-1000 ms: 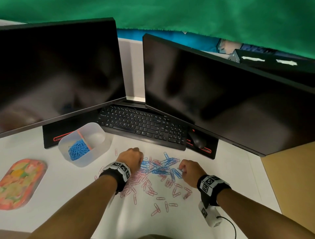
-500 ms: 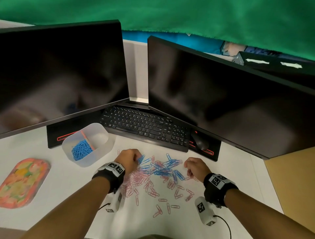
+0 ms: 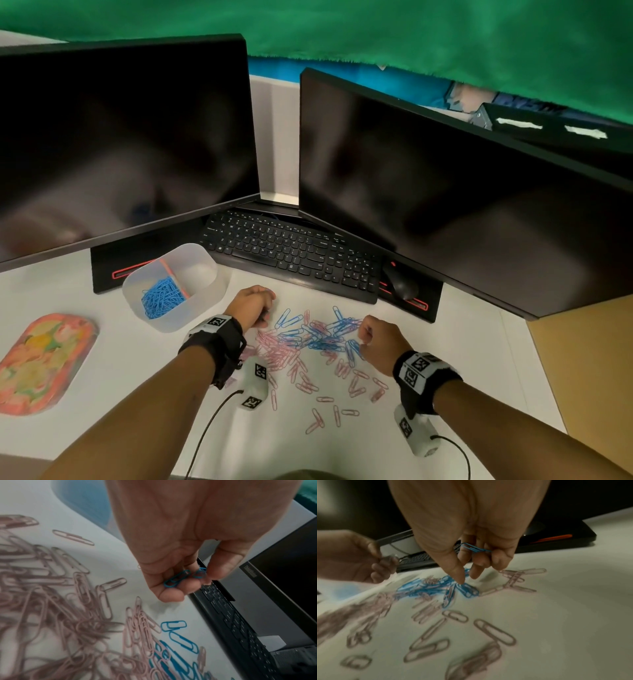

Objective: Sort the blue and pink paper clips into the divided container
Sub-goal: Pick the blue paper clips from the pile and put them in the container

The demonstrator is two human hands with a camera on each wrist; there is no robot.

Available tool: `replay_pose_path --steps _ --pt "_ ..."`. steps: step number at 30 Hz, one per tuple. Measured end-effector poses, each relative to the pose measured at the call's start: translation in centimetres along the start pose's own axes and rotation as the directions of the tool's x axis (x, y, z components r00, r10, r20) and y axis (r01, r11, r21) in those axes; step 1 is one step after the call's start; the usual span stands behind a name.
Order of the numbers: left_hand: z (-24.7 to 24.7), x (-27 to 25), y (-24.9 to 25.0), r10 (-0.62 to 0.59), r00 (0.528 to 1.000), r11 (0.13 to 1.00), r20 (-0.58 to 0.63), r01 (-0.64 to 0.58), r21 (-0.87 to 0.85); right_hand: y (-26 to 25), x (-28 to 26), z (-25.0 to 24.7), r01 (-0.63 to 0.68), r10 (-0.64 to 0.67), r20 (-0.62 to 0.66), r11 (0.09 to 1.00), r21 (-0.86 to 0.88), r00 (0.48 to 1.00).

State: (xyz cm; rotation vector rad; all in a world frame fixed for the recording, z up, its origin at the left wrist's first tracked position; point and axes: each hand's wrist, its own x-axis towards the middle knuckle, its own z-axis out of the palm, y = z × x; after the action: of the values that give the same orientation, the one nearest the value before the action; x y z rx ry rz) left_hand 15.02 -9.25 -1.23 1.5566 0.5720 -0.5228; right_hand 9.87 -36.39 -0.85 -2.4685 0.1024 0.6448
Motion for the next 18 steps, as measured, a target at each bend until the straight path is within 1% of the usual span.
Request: replay_pose_path --steps 2,4,6,7,8,9,11,12,13,16,18 --pt "0.2 0.2 0.3 -0.010 1.000 1.000 0.003 0.010 -0.029 0.0 0.0 0.5 0.020 -0.020 -0.002 0.998 -0.062 1.000" --pt "0.3 0.4 0.4 -0.013 1.000 0.998 -0.004 0.013 -0.068 -0.1 0.1 0.8 0.008 -0.009 -0.018 0.997 -0.072 1.000" --pt "0.5 0.6 0.4 -0.015 1.000 0.998 -0.022 0.014 -0.062 0.0 0.3 0.9 -0.014 0.012 -0.027 0.998 -0.061 1.000" --pt "0.6 0.8 0.3 -0.009 0.999 1.000 -0.039 0.009 -0.021 0.0 0.3 0.9 -0.024 0.022 -0.029 0.998 -0.055 0.999" --pt "0.7 1.0 0.2 0.011 0.998 0.998 -0.062 -0.007 0.066 0.1 0.4 0.9 -0.029 0.027 -0.030 0.998 -0.048 0.999" --pt "0.8 1.1 0.0 0.048 0.995 0.981 -0.086 -0.030 0.193 0.1 0.4 0.8 -0.033 0.032 -0.029 0.999 -0.043 0.999" --pt "1.0 1.1 -0.3 0.134 0.986 0.889 -0.104 -0.073 0.452 0.2 0.5 0.7 -0.041 0.040 -0.023 0.999 -0.036 0.999" --pt "1.2 0.9 -0.4 0.159 0.983 0.834 -0.096 -0.082 0.545 0.2 0.4 0.7 -0.046 0.046 -0.018 0.998 -0.034 0.999" --pt "1.5 0.8 -0.4 0.167 0.982 0.789 -0.085 -0.081 0.609 0.2 0.4 0.7 -0.052 0.052 -0.010 0.998 -0.035 0.999" --pt "2.2 0.7 -0.5 0.163 0.985 0.680 -0.061 -0.068 0.730 0.5 0.3 0.7 -0.073 0.073 0.002 0.997 -0.030 0.997" --pt "2.3 0.5 -0.5 0.157 0.986 0.585 -0.046 -0.056 0.809 0.6 0.2 0.8 -0.080 0.080 -0.006 0.996 -0.028 0.997"
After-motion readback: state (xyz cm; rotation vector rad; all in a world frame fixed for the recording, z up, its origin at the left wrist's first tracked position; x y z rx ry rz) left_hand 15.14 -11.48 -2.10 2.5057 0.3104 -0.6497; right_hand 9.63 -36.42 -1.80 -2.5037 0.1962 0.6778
